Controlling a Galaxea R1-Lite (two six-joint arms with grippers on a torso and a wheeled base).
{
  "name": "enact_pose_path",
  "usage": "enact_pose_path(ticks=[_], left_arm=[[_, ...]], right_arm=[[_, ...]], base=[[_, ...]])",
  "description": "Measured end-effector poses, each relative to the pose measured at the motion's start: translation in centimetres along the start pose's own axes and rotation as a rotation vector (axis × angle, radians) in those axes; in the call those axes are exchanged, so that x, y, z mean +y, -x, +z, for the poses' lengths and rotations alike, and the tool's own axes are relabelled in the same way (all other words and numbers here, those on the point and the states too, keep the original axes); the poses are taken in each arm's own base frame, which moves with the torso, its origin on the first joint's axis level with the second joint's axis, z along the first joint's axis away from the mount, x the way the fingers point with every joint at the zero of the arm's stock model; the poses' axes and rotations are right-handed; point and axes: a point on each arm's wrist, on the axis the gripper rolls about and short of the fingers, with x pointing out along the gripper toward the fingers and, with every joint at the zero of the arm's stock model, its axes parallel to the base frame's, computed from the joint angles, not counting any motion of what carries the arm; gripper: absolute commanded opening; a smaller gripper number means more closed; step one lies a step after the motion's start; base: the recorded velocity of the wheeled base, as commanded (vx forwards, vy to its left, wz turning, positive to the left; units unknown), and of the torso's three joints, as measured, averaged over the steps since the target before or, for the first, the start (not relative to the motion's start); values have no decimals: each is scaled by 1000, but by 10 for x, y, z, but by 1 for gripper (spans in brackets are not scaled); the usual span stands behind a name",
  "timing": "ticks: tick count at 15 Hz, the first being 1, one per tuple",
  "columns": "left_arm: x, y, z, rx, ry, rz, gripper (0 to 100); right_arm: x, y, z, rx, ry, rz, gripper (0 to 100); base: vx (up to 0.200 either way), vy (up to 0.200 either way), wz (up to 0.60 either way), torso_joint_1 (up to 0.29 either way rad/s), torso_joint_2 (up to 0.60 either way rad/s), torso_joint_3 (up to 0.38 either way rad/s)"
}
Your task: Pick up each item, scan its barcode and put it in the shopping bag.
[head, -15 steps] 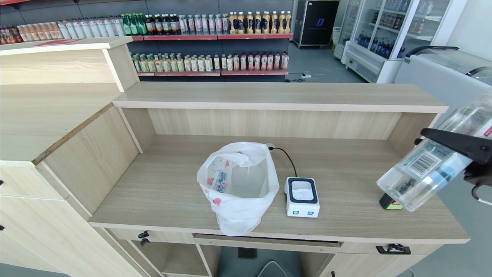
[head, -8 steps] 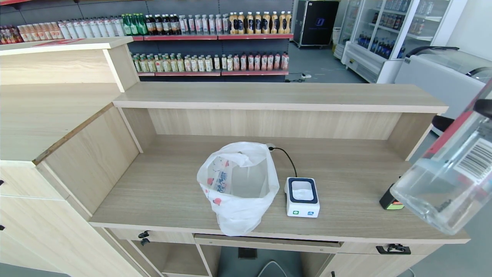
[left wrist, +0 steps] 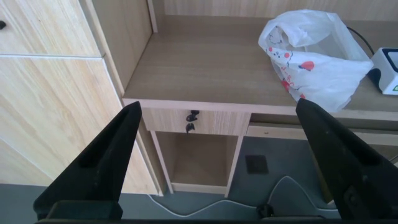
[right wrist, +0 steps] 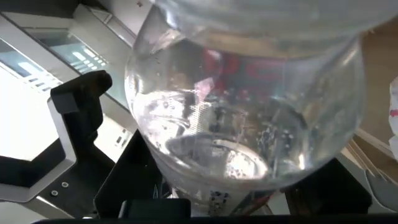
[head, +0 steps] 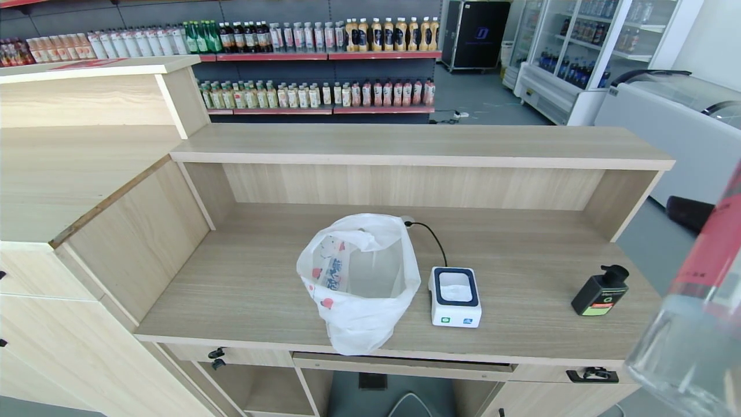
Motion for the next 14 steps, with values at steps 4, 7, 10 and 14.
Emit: enact_pose_path(ticks=[4, 7, 10, 14], left_arm=[[0, 0, 0, 0, 0, 0, 100], [0, 0, 0, 0, 0, 0, 100], [0, 0, 0, 0, 0, 0, 100], [0, 0, 0, 0, 0, 0, 100]], right_arm=[[7, -3, 1, 17, 30, 63, 0], [9, -5, -4, 39, 67, 98, 0], [10, -1, -11, 54, 78, 101, 0], [12, 8, -15, 43, 77, 66, 0]], base=[[0, 0, 0, 0, 0, 0], [0, 0, 0, 0, 0, 0], [0, 0, 0, 0, 0, 0], [0, 0, 0, 0, 0, 0]])
